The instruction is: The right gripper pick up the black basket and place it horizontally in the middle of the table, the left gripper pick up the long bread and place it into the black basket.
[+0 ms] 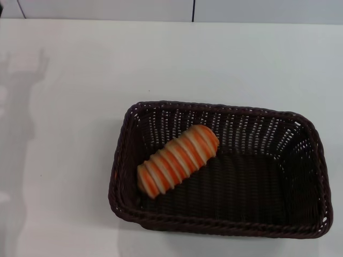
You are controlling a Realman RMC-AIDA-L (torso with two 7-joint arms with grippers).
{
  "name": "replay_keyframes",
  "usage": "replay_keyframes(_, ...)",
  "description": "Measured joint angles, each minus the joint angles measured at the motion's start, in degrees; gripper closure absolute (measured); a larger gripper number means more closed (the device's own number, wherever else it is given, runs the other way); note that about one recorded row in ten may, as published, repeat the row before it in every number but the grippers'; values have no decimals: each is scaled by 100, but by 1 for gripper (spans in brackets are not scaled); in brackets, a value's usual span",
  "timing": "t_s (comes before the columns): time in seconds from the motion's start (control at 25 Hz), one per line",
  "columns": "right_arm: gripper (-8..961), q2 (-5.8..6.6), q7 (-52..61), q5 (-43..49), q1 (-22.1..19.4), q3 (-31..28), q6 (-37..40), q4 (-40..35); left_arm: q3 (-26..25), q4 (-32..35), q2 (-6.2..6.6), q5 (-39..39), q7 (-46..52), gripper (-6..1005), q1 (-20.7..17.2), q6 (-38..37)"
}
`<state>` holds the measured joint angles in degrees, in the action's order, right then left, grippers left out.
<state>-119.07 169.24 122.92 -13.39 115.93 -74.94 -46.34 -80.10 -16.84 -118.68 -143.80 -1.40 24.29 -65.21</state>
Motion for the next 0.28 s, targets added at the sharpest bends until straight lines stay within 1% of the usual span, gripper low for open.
replay_keyframes(0.08,146,-1,1,-1,30,9,-3,32,12,2,1,-14,26,155,-113,32)
replay_keyframes(0.24,145,-3,3,-2,94,11,-11,116,72,5,2,-39,32,155,-196,87)
replay_keyframes(0.28,145,-3,3,-2,94,11,-11,116,156,34,3,-43,34,155,-225,127)
